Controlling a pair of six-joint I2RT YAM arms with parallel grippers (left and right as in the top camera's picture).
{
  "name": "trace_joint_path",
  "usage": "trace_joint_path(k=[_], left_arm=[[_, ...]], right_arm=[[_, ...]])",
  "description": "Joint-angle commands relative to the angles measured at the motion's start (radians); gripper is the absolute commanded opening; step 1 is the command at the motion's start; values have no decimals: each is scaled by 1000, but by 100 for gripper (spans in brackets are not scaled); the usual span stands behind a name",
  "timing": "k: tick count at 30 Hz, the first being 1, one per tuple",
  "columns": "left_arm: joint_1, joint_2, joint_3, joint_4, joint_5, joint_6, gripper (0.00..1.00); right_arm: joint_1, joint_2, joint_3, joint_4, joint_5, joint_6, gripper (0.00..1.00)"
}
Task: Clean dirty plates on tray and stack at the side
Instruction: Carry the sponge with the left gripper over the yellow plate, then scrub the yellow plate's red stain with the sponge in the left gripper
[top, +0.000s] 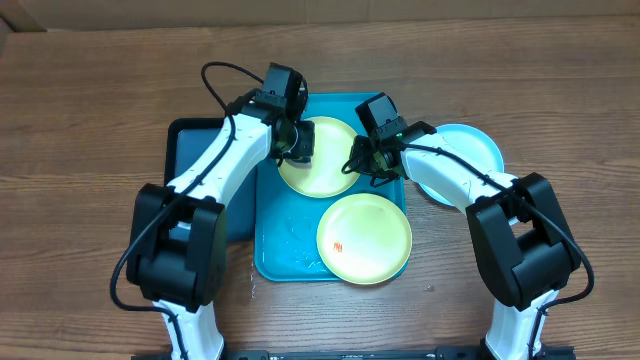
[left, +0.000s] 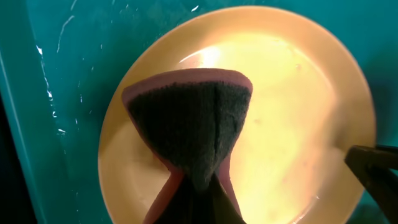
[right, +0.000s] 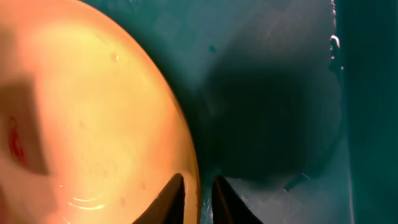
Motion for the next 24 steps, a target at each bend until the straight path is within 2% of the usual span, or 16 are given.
trace_joint_path(k=[1,5,24], left_arm=[[5,15,20,4,-17,-2,4],[5,15,20,4,-18,2,4],[5,16,-28,10,-44,16,4]], right_arm=[[-4,8,-14,11,-5,1,18],[-4,8,-16,16,-5,1,4],[-4,8,-16,20,-5,0,4]])
